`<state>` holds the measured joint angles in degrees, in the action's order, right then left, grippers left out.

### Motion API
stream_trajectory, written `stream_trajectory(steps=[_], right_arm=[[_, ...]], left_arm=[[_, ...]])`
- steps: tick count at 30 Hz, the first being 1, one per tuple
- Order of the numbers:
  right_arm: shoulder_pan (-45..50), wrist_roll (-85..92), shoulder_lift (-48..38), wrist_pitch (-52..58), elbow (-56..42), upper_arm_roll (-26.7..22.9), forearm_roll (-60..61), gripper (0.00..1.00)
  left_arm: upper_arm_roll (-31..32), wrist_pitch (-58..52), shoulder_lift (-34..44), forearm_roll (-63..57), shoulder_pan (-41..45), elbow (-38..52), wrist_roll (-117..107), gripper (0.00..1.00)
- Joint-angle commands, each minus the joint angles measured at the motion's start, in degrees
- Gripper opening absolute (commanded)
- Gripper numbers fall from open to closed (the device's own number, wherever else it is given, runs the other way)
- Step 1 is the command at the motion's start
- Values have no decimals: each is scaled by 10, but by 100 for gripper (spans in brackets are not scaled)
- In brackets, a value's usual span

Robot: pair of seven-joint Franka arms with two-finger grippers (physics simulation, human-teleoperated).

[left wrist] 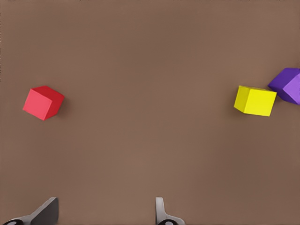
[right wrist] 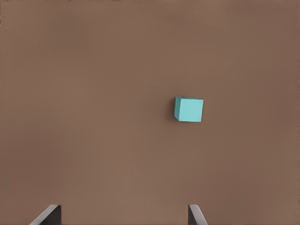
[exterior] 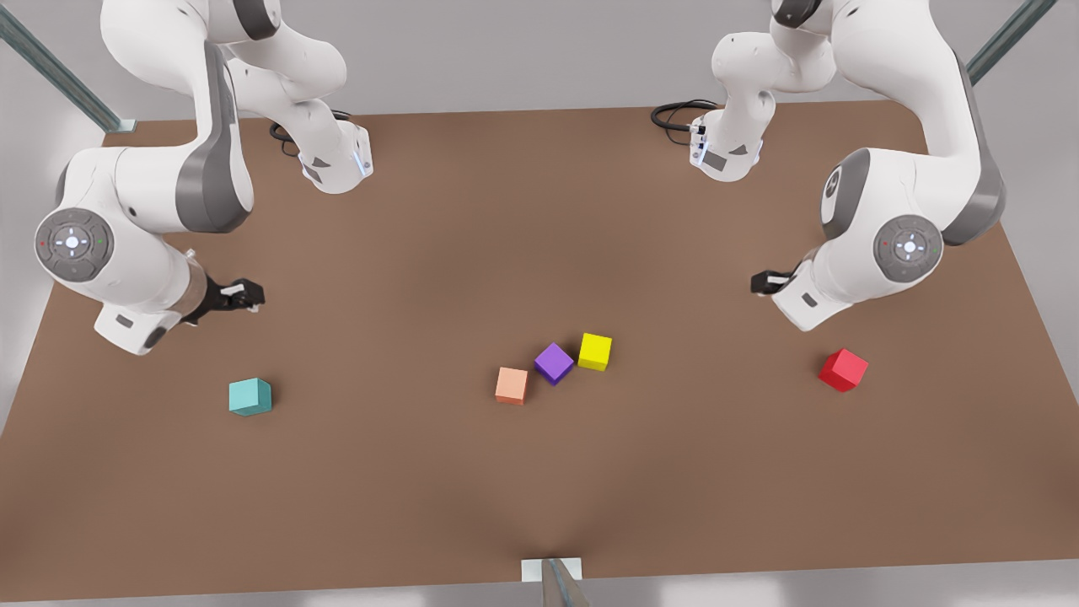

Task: Pick up red wooden cube and pass to hand red wooden cube and place in blue wooden cube

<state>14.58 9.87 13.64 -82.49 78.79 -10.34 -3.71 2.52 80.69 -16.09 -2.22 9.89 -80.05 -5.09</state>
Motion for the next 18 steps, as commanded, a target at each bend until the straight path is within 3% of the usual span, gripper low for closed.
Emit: stream_trajectory(steps=[1,3,5,7,12,14,18], right_arm=[[-2,53,-1,-46,0,0,0,100],[-3,53,0,-45,0,0,4,100],[-4,53,1,-45,0,-1,5,100],[-4,61,2,-45,0,-2,0,100],[-32,56,9,-41,-19,6,0,100],[-120,55,9,-41,-19,95,13,100],[-123,55,9,-40,-21,98,13,100]], left_arm=[[-1,34,1,-2,0,0,0,100],[-7,42,-25,-4,-1,0,25,100],[-49,142,-110,-2,-9,-2,195,100],[-51,227,-162,-2,-45,-12,376,100],[-96,333,-181,27,-100,-70,713,100],[-106,333,-183,27,-103,-76,776,100],[-116,359,-191,21,-118,-85,810,100]])
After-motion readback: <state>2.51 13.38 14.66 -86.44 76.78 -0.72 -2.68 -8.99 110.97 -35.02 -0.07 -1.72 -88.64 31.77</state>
